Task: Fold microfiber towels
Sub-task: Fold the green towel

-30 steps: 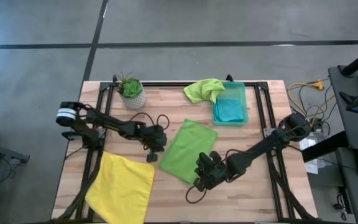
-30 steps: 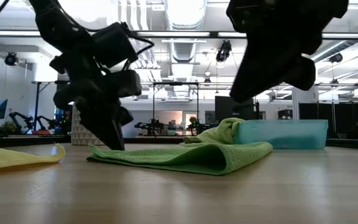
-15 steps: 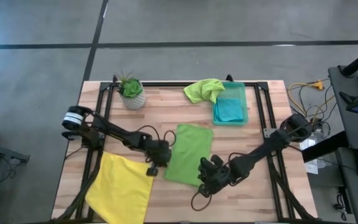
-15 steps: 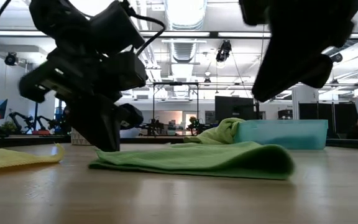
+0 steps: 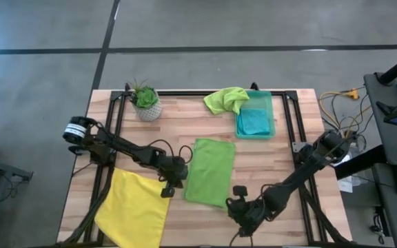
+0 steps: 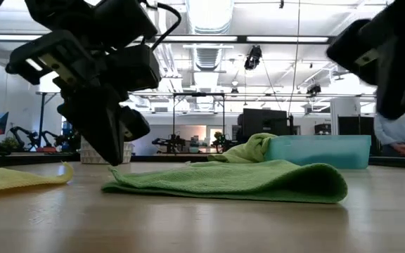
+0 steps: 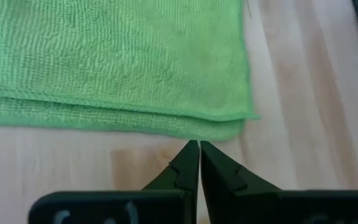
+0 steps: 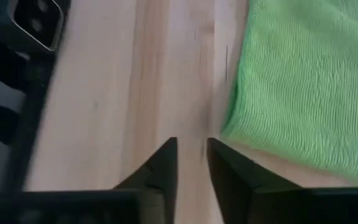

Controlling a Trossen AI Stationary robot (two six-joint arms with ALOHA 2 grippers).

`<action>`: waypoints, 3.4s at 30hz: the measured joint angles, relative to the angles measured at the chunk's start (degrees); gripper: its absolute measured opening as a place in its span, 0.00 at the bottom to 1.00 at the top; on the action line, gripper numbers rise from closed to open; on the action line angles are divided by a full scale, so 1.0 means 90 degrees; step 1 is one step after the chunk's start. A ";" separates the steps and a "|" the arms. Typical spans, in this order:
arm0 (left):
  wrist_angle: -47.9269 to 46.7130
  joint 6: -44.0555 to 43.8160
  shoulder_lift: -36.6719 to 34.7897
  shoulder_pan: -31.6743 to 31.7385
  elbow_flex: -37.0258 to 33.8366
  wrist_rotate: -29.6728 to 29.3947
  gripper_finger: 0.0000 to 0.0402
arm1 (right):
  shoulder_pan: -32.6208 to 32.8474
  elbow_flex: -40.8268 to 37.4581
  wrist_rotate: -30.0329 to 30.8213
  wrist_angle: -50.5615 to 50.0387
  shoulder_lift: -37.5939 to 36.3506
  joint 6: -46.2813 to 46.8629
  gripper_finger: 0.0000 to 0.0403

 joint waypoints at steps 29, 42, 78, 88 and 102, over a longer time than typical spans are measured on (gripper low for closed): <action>0.0054 -0.0790 -0.0019 -0.0230 -0.0039 -0.0366 0.00 | -0.0138 0.0043 0.1030 0.0238 0.1073 -0.3185 0.47; 0.0057 -0.0407 -0.0021 -0.0229 -0.0035 -0.0055 0.00 | -0.0451 0.0010 0.0490 0.0438 0.1090 -0.3025 0.20; 0.0436 0.5254 0.1069 -0.1091 0.0430 -0.1338 0.48 | -0.0502 0.0134 0.0004 0.0394 0.1022 -0.1670 0.04; -0.0007 0.5145 0.1113 -0.1154 0.0494 -0.1557 0.03 | -0.0514 0.0143 -0.0049 0.0333 0.0995 -0.1386 0.04; -0.0226 0.4038 0.0379 -0.0998 0.0449 -0.0746 0.00 | -0.0544 0.0153 -0.0269 0.0284 0.0212 -0.0164 0.04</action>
